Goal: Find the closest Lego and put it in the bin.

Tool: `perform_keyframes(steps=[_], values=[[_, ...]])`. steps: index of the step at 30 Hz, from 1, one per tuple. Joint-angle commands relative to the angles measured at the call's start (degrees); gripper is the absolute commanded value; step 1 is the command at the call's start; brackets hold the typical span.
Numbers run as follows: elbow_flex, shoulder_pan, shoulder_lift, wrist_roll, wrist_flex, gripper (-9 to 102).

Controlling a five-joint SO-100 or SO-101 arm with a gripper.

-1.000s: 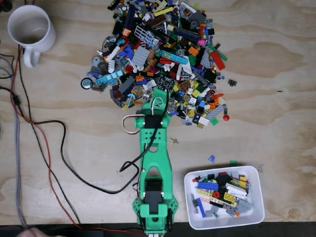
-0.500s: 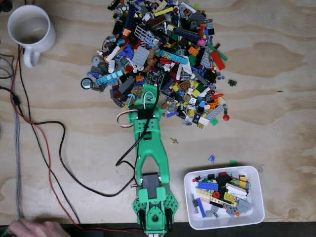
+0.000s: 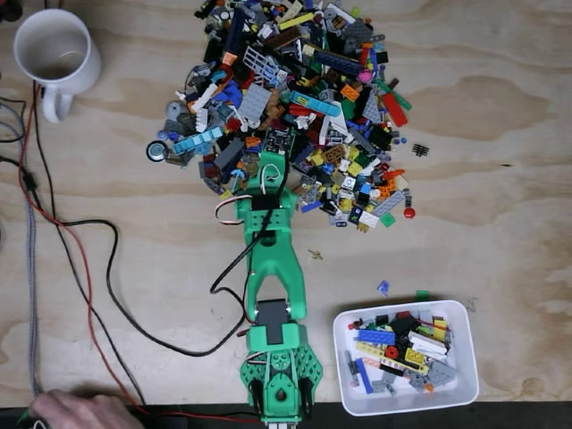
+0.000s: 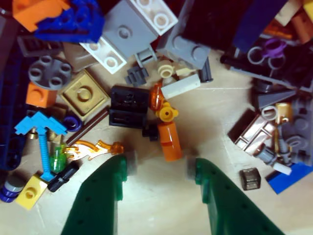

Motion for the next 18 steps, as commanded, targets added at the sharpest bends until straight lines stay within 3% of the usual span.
perform_keyframes(steps=[1, 8, 18], values=[[-1.76, 1.41, 0.09, -1.14, -1.58, 16], [-2.2, 1.49, -1.05, -2.11, -3.78, 14], [-2.99, -0.79, -1.32, 0.26, -2.2, 2]])
